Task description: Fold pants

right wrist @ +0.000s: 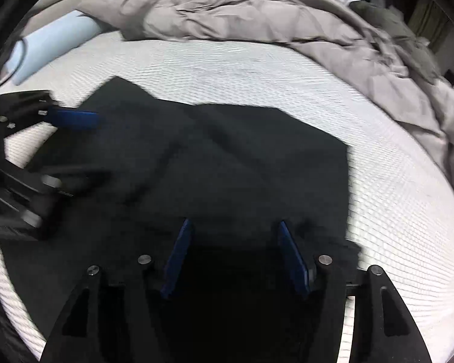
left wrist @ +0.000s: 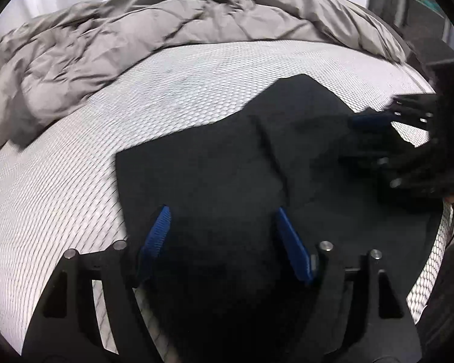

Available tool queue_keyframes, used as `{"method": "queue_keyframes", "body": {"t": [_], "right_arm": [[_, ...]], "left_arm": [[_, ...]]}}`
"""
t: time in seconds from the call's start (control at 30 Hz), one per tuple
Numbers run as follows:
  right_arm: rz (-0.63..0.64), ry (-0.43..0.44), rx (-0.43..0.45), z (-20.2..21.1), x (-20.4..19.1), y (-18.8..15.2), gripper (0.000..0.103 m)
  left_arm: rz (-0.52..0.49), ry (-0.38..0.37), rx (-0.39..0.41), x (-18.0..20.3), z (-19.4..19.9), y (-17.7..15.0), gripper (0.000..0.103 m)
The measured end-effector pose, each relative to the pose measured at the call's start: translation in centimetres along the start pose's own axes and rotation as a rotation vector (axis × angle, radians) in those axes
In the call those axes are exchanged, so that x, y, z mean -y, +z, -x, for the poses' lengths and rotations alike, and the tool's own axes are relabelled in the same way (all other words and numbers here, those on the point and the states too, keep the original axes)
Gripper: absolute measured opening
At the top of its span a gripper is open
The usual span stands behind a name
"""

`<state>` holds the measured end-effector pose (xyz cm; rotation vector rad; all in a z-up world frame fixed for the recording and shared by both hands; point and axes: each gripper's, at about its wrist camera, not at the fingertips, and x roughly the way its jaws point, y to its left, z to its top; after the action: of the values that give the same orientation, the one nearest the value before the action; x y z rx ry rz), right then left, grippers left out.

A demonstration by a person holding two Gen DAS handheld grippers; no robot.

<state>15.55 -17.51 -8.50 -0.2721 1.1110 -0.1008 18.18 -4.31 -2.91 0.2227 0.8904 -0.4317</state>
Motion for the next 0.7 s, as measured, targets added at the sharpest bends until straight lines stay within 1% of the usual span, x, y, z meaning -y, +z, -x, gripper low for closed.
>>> {"method": "queue_keyframes", "body": {"t": [0.03, 0.07, 0.1, 0.13, 0.17, 0.2, 0.23, 0.27, 0.3, 0.33, 0.37, 0.43, 0.5, 0.53, 0.57, 0.6, 0.67, 0.7], "right_arm": [[-0.008, 0.015, 0.009, 0.8, 0.5, -0.6, 0.058], [-0.007, 0.004, 0.018, 1.3, 0.6, -0.9, 0.058], [-0.005, -0.008, 0.031, 2.0, 0.5, -1.1, 0.059], [-0.012, 0.000, 0.051, 2.9, 0.2, -1.2, 0.059], [-0.024, 0.035, 0.072, 3.6, -0.1, -1.2, 0.059], [-0.033, 0.088, 0.092, 4.1, -0.5, -1.0, 0.059], [-0.034, 0.134, 0.110, 4.5, -1.2, -0.8, 0.059], [-0.025, 0.161, 0.118, 4.5, -2.1, -0.6, 0.059], [-0.004, 0.170, 0.106, 4.0, -3.1, -0.4, 0.059], [0.025, 0.158, 0.078, 3.0, -4.0, -0.4, 0.059], [0.048, 0.124, 0.048, 2.0, -4.6, -0.7, 0.059], [0.052, 0.080, 0.037, 1.3, -4.2, -1.4, 0.063], [0.023, 0.040, 0.036, 2.0, -2.7, -2.4, 0.063], [0.018, 0.036, 0.042, 2.7, -2.0, -3.0, 0.063], [0.018, 0.030, 0.052, 3.3, -1.6, -3.5, 0.063], [0.018, 0.026, 0.065, 4.1, -1.5, -3.9, 0.064], [0.002, 0.024, 0.085, 5.4, -2.0, -4.0, 0.064], [-0.005, 0.073, 0.110, 6.2, -2.7, -3.9, 0.064]], "left_arm": [[0.012, 0.023, -0.002, -0.1, 0.4, -0.2, 0.070], [0.028, 0.026, 0.009, 0.2, 1.4, -0.5, 0.066], [0.036, 0.010, 0.025, 0.5, 2.1, -0.7, 0.066], [0.032, -0.010, 0.042, 0.8, 2.8, -0.7, 0.066], [0.022, -0.020, 0.059, 1.4, 3.4, -0.9, 0.066], [0.003, -0.027, 0.071, 2.4, 3.8, -1.1, 0.066], [-0.014, -0.033, 0.066, 3.3, 3.7, -1.4, 0.066], [-0.024, -0.035, 0.045, 3.8, 3.2, -1.6, 0.066], [-0.035, -0.024, 0.016, 4.3, 2.4, -1.9, 0.066], [-0.041, -0.014, 0.005, 4.7, 2.2, -2.3, 0.066], [-0.054, -0.004, 0.007, 5.0, 2.0, -2.8, 0.066], [-0.059, 0.005, 0.017, 4.9, 2.6, -3.5, 0.066], [-0.023, -0.001, 0.017, 3.9, 3.7, -4.4, 0.069], [-0.002, 0.012, 0.013, 3.4, 4.1, -4.8, 0.069], [0.029, 0.040, 0.014, 3.1, 5.0, -5.2, 0.067], [0.047, 0.042, 0.022, 3.1, 5.6, -5.3, 0.064], [0.059, -0.045, 0.093, 3.5, 7.4, -5.0, 0.064], [0.048, -0.067, 0.109, 3.9, 7.7, -4.8, 0.066]]}}
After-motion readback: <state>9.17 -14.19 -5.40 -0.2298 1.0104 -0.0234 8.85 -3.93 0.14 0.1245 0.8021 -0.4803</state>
